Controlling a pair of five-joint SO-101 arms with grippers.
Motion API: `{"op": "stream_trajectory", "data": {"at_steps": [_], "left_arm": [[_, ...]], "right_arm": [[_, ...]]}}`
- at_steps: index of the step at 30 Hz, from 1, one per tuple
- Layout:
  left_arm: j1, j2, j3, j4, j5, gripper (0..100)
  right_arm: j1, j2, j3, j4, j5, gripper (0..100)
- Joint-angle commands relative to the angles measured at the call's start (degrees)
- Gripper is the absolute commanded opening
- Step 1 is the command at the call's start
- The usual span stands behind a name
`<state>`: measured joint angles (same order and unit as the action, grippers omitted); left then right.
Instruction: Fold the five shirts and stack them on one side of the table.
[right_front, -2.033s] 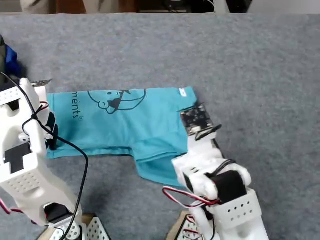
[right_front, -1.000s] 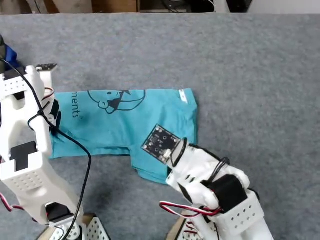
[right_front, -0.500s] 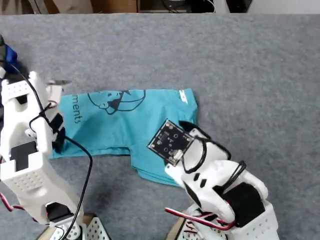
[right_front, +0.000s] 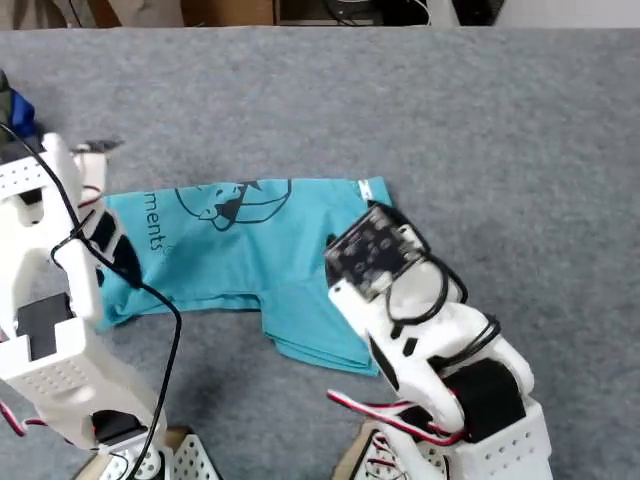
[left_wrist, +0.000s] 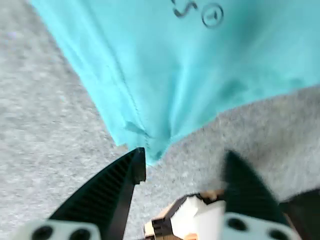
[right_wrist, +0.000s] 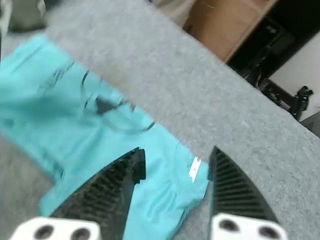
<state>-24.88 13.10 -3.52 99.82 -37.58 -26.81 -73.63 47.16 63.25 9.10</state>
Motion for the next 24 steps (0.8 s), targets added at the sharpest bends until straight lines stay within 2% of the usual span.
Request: {"op": "stream_trajectory", "data": {"at_steps": [1, 5, 9, 11, 13, 15, 17, 20, 22, 24], "left_arm": [[-0.8, -2.9, -7.7, 1.0, 1.2, 37], [-0.3, -2.1, -14.4, 0.9, 1.5, 36], [2.4, 2.1, -16.6, -0.9, 9.1, 36], [2.8, 5.6, -16.7, -4.7, 14.3, 36], [2.8, 9.1, -17.2, -8.1, 19.3, 34], [3.3, 11.8, -18.5, -9.0, 22.8, 27], [4.5, 14.7, -20.2, -9.2, 23.0, 17], [5.2, 17.8, -22.1, -9.1, 23.4, 1], [5.5, 19.3, -22.5, -8.9, 23.5, 4], [5.6, 20.8, -22.8, -9.2, 23.6, 2]], "right_arm": [[4.4, 2.9, 0.1, -5.0, -5.6, 23.5], [7.7, 13.2, -0.3, -8.8, -11.9, 23.5], [8.8, 26.2, -1.2, -16.1, -18.4, 23.2], [8.8, 32.4, -3.4, -19.8, -21.4, 19.0], [8.8, 38.5, -5.9, -23.6, -24.0, 9.7], [8.9, 43.7, -8.5, -26.7, -26.5, 0.0], [8.9, 48.1, -10.1, -28.8, -29.1, 3.2], [8.9, 53.1, -12.0, -30.8, -32.4, 0.2], [8.9, 55.6, -12.5, -30.9, -33.2, 0.5], [8.9, 58.5, -12.5, -31.0, -33.2, 0.5]]}}
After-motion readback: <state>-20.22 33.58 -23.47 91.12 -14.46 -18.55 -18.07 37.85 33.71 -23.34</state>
